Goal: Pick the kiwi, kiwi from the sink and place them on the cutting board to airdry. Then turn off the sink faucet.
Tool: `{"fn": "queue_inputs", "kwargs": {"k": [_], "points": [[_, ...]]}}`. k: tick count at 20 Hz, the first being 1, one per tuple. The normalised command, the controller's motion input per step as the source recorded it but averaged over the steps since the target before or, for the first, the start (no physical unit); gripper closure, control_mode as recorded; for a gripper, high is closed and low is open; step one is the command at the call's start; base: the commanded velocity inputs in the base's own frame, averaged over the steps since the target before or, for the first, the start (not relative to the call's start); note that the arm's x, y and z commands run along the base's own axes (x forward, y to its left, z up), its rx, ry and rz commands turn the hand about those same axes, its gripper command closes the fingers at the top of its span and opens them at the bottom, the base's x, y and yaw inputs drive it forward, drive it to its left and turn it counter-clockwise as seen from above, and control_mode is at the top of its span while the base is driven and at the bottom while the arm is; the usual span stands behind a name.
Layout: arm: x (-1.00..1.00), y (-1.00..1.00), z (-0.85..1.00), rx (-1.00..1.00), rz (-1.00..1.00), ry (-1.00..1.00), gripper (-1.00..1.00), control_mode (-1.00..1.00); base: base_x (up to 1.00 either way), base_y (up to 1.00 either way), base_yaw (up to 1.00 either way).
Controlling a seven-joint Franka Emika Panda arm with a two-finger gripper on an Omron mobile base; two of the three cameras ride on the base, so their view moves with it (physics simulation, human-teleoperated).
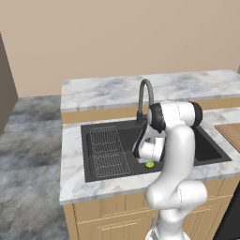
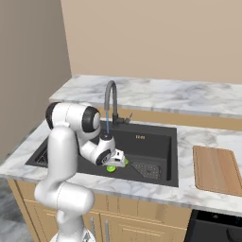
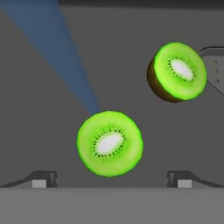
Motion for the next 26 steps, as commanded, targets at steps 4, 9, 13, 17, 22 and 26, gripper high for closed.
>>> {"fn": "queue_inputs", "kwargs": {"k": [4, 9, 13, 17, 22, 26], "points": [[0.14, 0.0, -0.16, 0.0, 0.0, 0.0, -1.0, -1.0, 0.0, 0.0, 0.0], [0.12, 0.0, -0.19, 0.0, 0.0, 0.0, -1.0, -1.0, 0.0, 0.0, 0.0], [0.13, 0.0, -0.21, 0.0, 0.0, 0.0, -1.0, -1.0, 0.0, 0.0, 0.0], [0.19, 0.0, -0.17, 0.0, 0.0, 0.0, -1.0, -1.0, 0.0, 0.0, 0.0], [0.23, 0.0, -0.15, 0.0, 0.0, 0.0, -1.0, -1.0, 0.0, 0.0, 0.0], [0.23, 0.0, -0.2, 0.0, 0.0, 0.0, -1.0, -1.0, 0.0, 0.0, 0.0]]}}
